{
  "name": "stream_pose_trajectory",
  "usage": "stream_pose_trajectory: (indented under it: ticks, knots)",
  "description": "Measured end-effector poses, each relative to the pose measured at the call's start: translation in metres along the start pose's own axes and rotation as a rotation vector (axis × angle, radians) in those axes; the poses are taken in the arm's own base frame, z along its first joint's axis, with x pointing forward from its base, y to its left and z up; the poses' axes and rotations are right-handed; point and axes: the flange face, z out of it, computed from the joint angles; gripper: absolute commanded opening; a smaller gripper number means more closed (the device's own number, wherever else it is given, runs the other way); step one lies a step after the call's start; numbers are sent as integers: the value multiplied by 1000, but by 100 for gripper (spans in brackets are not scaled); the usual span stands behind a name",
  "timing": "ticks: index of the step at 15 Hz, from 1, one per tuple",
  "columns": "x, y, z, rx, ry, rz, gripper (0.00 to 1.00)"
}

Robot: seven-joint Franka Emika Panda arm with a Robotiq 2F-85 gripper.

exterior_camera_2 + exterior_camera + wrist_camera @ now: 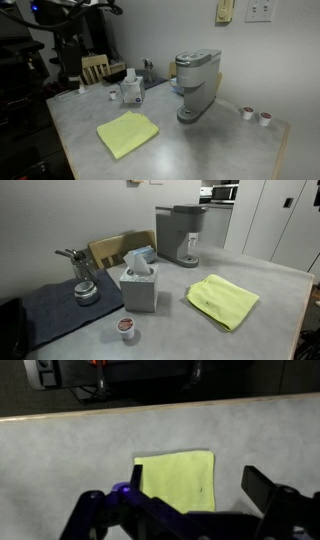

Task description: Unfold the yellow towel once

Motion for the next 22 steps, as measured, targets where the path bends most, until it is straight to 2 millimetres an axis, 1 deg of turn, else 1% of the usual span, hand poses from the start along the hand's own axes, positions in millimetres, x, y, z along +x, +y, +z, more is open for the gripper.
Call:
stream_pose_trajectory:
  ticks: [3,7,9,11,16,18,19,20,22]
  knots:
    - [17,-2,31,51,-73,-49,100]
    - [38,2,74,128,-164,-90,100]
    - [48,4,89,162,-192,-96,100]
    - [55,6,94,165,-205,-96,100]
    - [57,3,91,154,-190,-70,100]
    - [59,-8,92,121,-149,-19,100]
    - [62,-18,94,99,-117,8,100]
    - [64,-29,98,76,-83,30,100]
    - [67,-62,111,25,-25,43,100]
